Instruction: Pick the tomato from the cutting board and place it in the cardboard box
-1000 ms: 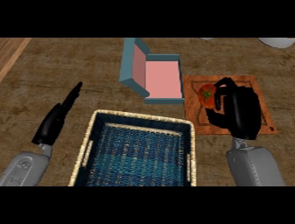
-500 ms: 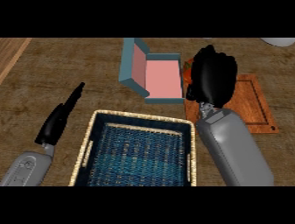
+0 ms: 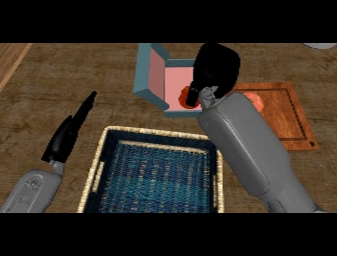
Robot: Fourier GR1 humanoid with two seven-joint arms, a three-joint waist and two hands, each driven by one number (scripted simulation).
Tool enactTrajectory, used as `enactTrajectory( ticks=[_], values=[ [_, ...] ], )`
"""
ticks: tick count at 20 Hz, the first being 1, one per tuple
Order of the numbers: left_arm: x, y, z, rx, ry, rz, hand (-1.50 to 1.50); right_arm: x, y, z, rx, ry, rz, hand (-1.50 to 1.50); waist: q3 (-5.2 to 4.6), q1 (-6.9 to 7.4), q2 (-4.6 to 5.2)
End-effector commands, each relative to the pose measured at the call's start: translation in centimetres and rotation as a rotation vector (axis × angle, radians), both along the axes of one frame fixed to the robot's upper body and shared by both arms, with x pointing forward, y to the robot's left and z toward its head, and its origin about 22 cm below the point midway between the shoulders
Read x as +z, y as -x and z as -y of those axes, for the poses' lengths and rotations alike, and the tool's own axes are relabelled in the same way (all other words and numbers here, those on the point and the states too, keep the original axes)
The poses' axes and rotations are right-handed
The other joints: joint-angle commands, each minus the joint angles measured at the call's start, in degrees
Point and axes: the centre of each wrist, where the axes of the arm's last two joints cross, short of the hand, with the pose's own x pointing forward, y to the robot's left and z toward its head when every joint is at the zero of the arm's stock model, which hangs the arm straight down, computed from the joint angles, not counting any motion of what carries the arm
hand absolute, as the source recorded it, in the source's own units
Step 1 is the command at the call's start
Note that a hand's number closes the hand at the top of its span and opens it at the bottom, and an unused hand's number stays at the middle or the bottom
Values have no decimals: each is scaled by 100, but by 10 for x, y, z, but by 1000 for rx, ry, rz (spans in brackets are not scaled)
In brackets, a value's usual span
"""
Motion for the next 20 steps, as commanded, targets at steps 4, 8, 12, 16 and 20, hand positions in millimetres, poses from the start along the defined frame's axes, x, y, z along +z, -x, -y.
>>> enactTrajectory(
  ticks=[4,8,12,16,20],
  values=[
    [8,-4,-10,11,-8,13,0,-6,-15,-15,69,-232,172,-150,12,-82,16],
    [0,4,-4,22,1,-2,0,10,-5,-21,93,-457,378,-150,16,-6,-4],
    [-6,7,6,-7,21,0,0,-27,-12,-11,31,-590,413,-150,13,-65,15],
    [5,8,-12,34,1,-7,0,-22,-23,5,-40,-716,529,-150,17,-198,-19],
    [2,-6,-31,71,13,-11,0,-27,-19,10,-49,-801,651,-150,10,-341,-16]
  ],
)
